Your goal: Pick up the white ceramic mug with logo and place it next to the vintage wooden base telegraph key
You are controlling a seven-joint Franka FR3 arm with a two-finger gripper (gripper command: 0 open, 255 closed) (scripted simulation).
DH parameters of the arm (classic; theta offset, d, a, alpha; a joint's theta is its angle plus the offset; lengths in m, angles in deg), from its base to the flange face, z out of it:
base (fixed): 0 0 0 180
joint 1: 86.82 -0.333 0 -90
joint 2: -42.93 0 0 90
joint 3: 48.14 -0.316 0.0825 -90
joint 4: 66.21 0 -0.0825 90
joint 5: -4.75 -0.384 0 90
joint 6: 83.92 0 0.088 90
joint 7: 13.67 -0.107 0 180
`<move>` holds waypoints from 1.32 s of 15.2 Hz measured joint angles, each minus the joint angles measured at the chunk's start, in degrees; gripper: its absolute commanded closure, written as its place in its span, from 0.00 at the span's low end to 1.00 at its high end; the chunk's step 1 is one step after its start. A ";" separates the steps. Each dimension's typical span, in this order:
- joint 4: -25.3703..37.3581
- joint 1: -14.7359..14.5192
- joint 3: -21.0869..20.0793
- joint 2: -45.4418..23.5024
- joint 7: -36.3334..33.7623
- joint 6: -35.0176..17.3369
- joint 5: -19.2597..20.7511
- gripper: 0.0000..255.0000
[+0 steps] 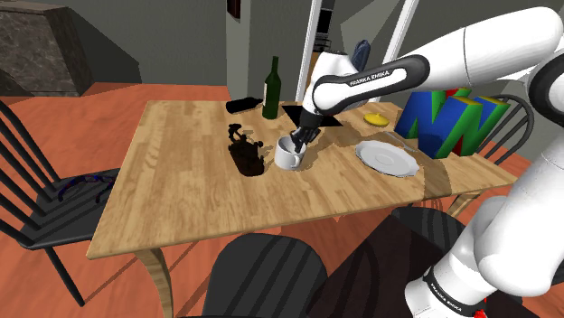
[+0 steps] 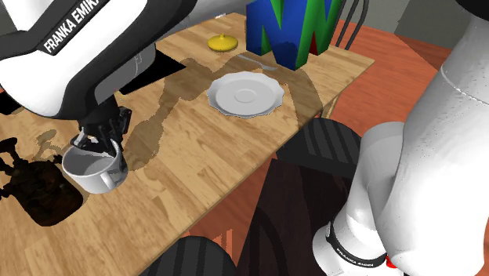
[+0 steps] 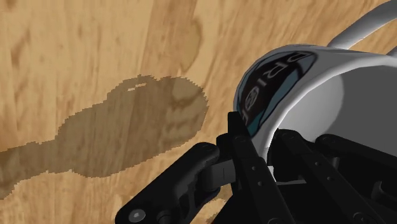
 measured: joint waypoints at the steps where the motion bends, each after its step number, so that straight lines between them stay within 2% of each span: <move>1: -0.49 0.01 0.00 -0.25 0.09 -0.73 -0.07 1.00; 11: -3.54 0.06 -0.12 -4.69 1.09 -8.17 -1.19 1.00; 18: -4.09 0.09 -0.13 -4.97 1.23 -9.01 -1.31 1.00; 19: -4.09 0.09 -0.13 -4.97 1.24 -9.02 -1.31 0.00; 20: -4.08 0.09 -0.13 -4.97 1.24 -9.02 -1.31 0.00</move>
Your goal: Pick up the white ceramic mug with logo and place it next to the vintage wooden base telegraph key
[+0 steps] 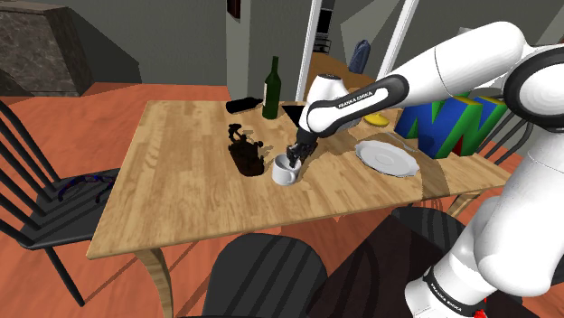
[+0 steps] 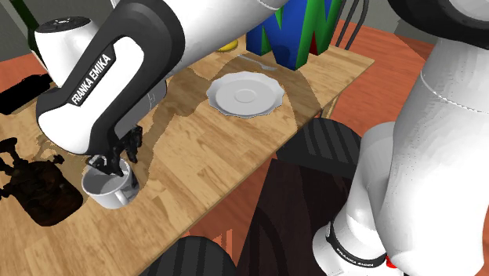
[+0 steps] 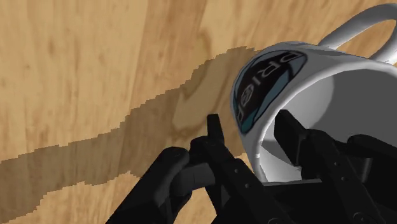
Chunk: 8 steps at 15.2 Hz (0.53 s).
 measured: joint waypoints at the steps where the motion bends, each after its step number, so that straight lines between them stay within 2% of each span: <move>1: 0.00 0.00 0.00 0.00 0.00 0.00 0.00 0.00; 5: 0.01 0.00 0.00 0.00 0.00 0.00 0.00 0.00; 8: 0.90 0.16 0.26 2.67 -0.12 3.49 0.58 0.00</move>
